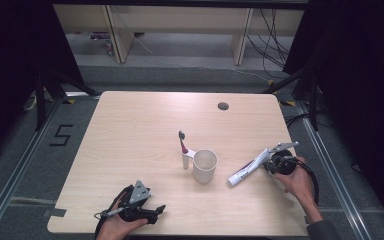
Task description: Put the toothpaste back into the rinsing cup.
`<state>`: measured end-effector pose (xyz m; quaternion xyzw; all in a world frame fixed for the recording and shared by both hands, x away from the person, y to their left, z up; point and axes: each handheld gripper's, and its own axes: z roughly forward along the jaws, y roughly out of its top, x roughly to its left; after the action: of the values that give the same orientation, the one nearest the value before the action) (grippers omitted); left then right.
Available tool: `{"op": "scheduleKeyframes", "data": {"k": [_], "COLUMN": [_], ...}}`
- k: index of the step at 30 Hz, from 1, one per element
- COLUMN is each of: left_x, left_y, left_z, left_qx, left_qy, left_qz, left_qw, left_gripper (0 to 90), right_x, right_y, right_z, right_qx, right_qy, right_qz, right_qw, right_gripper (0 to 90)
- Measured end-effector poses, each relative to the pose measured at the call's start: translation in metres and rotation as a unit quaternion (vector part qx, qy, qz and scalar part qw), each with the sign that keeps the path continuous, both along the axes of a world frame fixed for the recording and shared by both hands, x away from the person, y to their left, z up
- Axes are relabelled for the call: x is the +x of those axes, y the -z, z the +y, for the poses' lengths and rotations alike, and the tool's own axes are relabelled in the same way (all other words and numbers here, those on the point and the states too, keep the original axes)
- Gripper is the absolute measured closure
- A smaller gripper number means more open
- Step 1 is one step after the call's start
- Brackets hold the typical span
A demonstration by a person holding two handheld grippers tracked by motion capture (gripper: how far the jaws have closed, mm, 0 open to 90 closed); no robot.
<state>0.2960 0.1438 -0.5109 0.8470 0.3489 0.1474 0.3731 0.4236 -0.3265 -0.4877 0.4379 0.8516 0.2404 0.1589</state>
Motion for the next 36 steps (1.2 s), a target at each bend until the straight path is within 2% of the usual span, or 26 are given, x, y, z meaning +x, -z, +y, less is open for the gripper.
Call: {"op": "scheduleKeyframes", "data": {"k": [2, 3, 4, 6, 8, 9, 10, 12, 13, 14, 16, 17, 19, 20, 22, 24, 25, 27, 28, 29, 30, 32, 33, 34, 35, 36], "left_x": [0.0, 0.001, 0.001, -0.001, 0.0, 0.0, 0.0, -0.001, 0.0, 0.0, 0.0, -0.001, 0.0, 0.0, -0.001, 0.0, 0.0, -0.001, -0.001, -0.001, -0.001, -0.001, -0.001, -0.001, 0.0, -0.001], "left_y": [0.0, 0.001, 0.001, 0.001, 0.001, 0.001, 0.001, 0.001, 0.001, 0.001, 0.001, 0.001, 0.001, 0.001, 0.001, 0.001, 0.001, 0.001, 0.0, 0.0, 0.0, 0.001, 0.0, 0.0, 0.0, 0.001], "left_z": [0.0, -0.001, -0.001, -0.001, -0.002, -0.002, -0.002, -0.002, -0.002, -0.002, -0.002, -0.002, -0.003, -0.003, -0.002, -0.002, -0.003, -0.002, -0.002, -0.002, -0.002, -0.003, -0.002, -0.002, -0.002, -0.003], "left_qx": [-0.002, -0.003, -0.001, -0.001, -0.001, -0.002, -0.001, 0.0, 0.0, -0.001, -0.001, 0.002, -0.004, -0.007, 0.002, 0.002, -0.007, 0.001, 0.004, 0.003, 0.001, -0.007, 0.003, 0.001, 0.001, -0.007], "left_qy": [-0.001, -0.006, -0.004, 0.0, 0.001, 0.001, 0.001, 0.002, 0.002, 0.002, 0.002, 0.005, 0.0, -0.002, 0.005, 0.004, -0.002, 0.002, 0.005, 0.004, 0.004, -0.002, 0.002, 0.002, 0.003, -0.003], "left_qz": [0.001, -0.001, 0.0, 0.002, 0.002, 0.002, 0.003, 0.003, 0.003, 0.003, 0.003, 0.004, 0.002, 0.002, 0.003, 0.003, 0.002, 0.002, 0.003, 0.004, 0.002, 0.002, 0.003, 0.003, 0.003, 0.001], "left_qw": [1.0, 1.0, 1.0, 1.0, 1.0, 1.0, 1.0, 1.0, 1.0, 1.0, 1.0, 1.0, 1.0, 1.0, 1.0, 1.0, 1.0, 1.0, 1.0, 1.0, 1.0, 1.0, 1.0, 1.0, 1.0, 1.0], "left_gripper": [21.2, 21.2, 21.2, 21.2, 21.2, 21.2, 21.2, 21.2, 21.2, 21.2, 21.2, 21.2, 21.2, 21.3, 21.3, 21.3, 21.2, 21.2, 21.3, 21.2, 21.3, 21.3, 21.2, 21.3, 21.2, 21.3], "right_x": [0.004, 0.006, 0.009, 0.014, 0.019, 0.021, 0.023, 0.025, 0.028, 0.03, 0.031, 0.032, 0.034, 0.035, 0.036, 0.039, 0.039, 0.039, 0.039, 0.039, 0.037, 0.037, 0.034, 0.033, 0.03, 0.027], "right_y": [-0.002, -0.005, -0.003, -0.007, -0.006, -0.007, -0.006, -0.008, -0.007, -0.004, -0.007, -0.005, -0.006, -0.004, -0.005, -0.002, -0.004, -0.004, -0.006, -0.004, -0.008, -0.008, -0.012, -0.014, -0.017, -0.019], "right_z": [0.004, 0.005, 0.008, 0.009, 0.013, 0.013, 0.015, 0.018, 0.018, 0.02, 0.023, 0.025, 0.027, 0.028, 0.032, 0.035, 0.036, 0.038, 0.039, 0.04, 0.04, 0.039, 0.04, 0.039, 0.039, 0.041], "right_qx": [0.008, 0.008, 0.015, 0.006, 0.015, 0.006, 0.01, 0.008, 0.004, 0.014, 0.014, 0.018, 0.01, 0.01, 0.013, 0.016, 0.013, 0.011, 0.01, 0.017, 0.017, 0.026, 0.026, 0.021, 0.035, 0.045], "right_qy": [0.001, 0.003, 0.002, -0.001, 0.004, 0.0, 0.003, 0.004, -0.006, -0.005, 0.001, 0.002, -0.005, -0.006, -0.003, -0.006, -0.008, -0.006, -0.006, -0.003, 0.006, 0.0, 0.011, 0.008, 0.014, 0.026], "right_qz": [-0.013, -0.003, -0.024, -0.009, -0.013, -0.008, -0.014, -0.002, -0.011, -0.026, -0.005, -0.016, -0.006, -0.012, -0.002, -0.018, -0.012, -0.01, -0.002, -0.017, 0.005, -0.012, -0.005, -0.004, -0.008, 0.003], "right_qw": [0.9999, 1.0, 0.9996, 0.9999, 0.9998, 0.9999, 0.9999, 1.0, 0.9999, 0.9996, 0.9999, 0.9997, 0.9999, 0.9999, 0.9999, 0.9997, 0.9998, 0.9999, 0.9999, 0.9997, 0.9998, 0.9996, 0.9996, 0.9997, 0.9993, 0.9987], "right_gripper": [89.9, 89.9, 89.9, 89.9, 89.9, 89.9, 89.9, 89.7, 89.8, 89.7, 89.7, 89.7, 89.4, 89.4, 89.0, 88.6, 88.4, 87.7, 86.9, 85.5, 83.6, 79.3, 75.6, 71.9, 67.8, 66.0]}}
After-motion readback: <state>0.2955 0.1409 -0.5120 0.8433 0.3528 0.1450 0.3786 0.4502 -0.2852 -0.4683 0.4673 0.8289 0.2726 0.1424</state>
